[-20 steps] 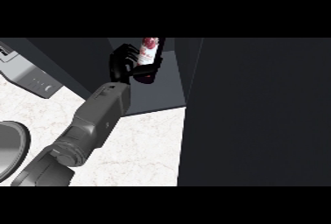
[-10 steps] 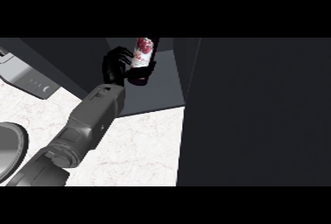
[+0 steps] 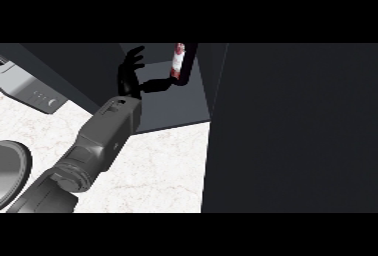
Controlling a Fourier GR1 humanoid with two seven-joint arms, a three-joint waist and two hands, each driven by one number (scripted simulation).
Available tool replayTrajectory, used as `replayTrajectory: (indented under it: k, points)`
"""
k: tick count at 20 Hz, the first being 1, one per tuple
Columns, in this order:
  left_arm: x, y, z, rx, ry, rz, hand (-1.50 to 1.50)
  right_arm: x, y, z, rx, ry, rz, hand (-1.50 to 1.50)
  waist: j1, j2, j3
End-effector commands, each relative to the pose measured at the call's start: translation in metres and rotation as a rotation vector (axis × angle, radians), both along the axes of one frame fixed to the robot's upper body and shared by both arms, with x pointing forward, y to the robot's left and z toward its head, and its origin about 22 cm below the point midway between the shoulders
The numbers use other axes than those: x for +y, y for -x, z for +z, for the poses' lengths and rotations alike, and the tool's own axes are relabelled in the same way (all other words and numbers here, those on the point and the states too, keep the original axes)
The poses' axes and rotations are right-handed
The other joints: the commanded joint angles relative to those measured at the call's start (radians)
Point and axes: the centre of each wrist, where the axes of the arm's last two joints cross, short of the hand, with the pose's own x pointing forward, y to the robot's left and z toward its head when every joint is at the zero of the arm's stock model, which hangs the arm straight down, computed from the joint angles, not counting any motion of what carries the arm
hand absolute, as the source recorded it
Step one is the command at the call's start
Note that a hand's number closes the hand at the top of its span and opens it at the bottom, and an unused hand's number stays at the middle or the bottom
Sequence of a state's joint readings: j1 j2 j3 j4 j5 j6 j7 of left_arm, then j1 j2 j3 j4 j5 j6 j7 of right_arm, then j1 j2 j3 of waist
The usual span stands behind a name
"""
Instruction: Pick up the wine, place it into the cabinet and close the cabinet
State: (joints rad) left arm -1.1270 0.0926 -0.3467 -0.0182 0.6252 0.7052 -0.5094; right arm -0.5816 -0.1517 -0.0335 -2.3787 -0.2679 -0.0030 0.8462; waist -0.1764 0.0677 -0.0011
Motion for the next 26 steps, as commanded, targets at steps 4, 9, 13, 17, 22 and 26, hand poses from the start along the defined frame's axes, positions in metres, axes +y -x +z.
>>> replayTrajectory:
  k: [4, 9, 13, 17, 22, 26]
  points:
    - [0.036, 0.001, -0.003, 0.024, -0.025, 0.017, -1.5, 0.0, 0.007, 0.0, -0.001, -0.012, 0.027, -1.5, 0.009, 0.002, -0.004]
    - [0.039, -0.004, 0.005, -0.032, -0.074, -0.031, -1.5, 0.0, 0.003, 0.0, -0.006, 0.0, 0.013, -1.5, 0.028, -0.003, -0.003]
    - [0.029, -0.009, 0.016, -0.035, -0.037, -0.196, -1.5, 0.002, 0.006, 0.006, -0.022, 0.003, 0.016, -1.5, 0.041, -0.015, -0.004]
    - [0.024, -0.013, 0.027, -0.123, 0.091, -0.368, -1.5, -0.006, 0.001, 0.002, 0.009, -0.025, -0.025, -1.5, 0.073, -0.026, -0.002]
    - [-0.009, -0.011, 0.029, -0.268, 0.285, -0.523, -1.5, -0.006, 0.008, 0.005, 0.009, -0.026, -0.062, -1.5, 0.105, -0.047, -0.002]
    - [-0.001, -0.012, 0.033, -0.297, 0.44, -0.612, -1.5, -0.007, 0.013, 0.0, 0.035, -0.016, -0.076, -1.5, 0.145, -0.062, -0.001]
